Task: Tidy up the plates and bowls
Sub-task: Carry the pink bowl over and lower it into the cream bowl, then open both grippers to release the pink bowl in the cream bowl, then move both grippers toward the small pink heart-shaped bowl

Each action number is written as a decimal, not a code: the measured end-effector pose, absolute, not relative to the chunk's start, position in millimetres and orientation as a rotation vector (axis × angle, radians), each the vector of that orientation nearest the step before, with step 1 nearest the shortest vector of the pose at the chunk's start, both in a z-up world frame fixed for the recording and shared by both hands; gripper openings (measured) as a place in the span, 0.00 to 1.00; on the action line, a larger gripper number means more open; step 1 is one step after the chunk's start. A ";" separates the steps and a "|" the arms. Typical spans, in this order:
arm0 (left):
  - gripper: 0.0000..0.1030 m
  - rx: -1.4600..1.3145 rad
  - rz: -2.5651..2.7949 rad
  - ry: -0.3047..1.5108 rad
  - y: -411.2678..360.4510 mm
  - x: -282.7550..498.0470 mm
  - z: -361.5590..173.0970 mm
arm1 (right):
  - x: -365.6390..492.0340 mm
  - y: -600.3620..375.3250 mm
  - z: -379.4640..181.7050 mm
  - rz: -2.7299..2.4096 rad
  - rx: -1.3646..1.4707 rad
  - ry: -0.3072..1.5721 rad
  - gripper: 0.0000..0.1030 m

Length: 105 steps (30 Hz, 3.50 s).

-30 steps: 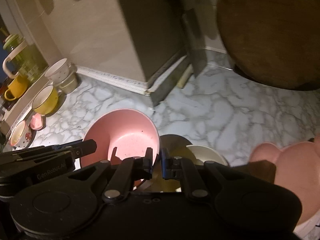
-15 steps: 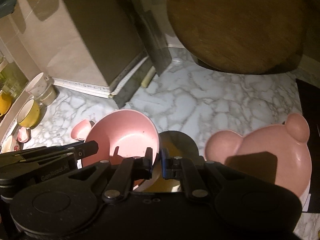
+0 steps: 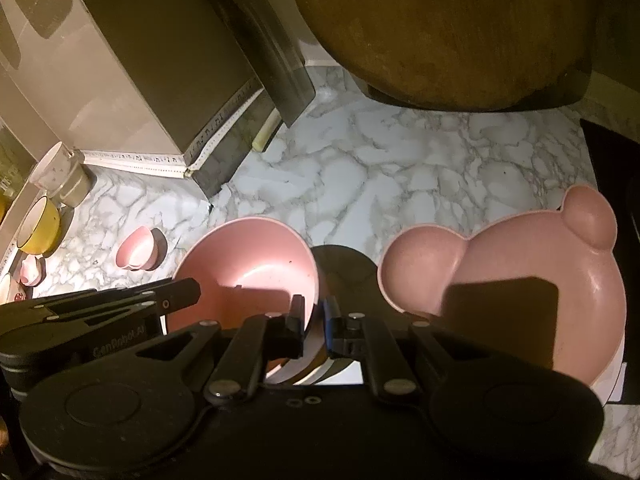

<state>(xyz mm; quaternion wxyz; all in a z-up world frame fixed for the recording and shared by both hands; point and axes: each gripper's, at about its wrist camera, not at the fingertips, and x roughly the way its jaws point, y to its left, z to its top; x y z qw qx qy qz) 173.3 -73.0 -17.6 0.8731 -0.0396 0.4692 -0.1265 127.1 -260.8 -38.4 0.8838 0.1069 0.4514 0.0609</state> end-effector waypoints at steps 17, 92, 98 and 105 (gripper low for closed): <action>0.09 -0.077 -0.268 1.017 -74.8 180.0 -28.6 | 132.4 -260.8 -45.7 0.119 0.239 0.972 0.11; 0.76 -0.335 0.135 0.995 129.6 222.1 -45.1 | 222.0 -97.2 -30.2 0.410 0.042 0.978 0.91; 0.76 -0.368 0.135 1.032 134.3 249.8 -67.3 | 248.1 -79.6 -53.9 0.421 -0.018 1.043 0.79; 0.75 -0.368 0.110 1.075 131.3 269.9 -88.0 | 268.2 -63.5 -75.8 0.434 -0.066 1.093 0.70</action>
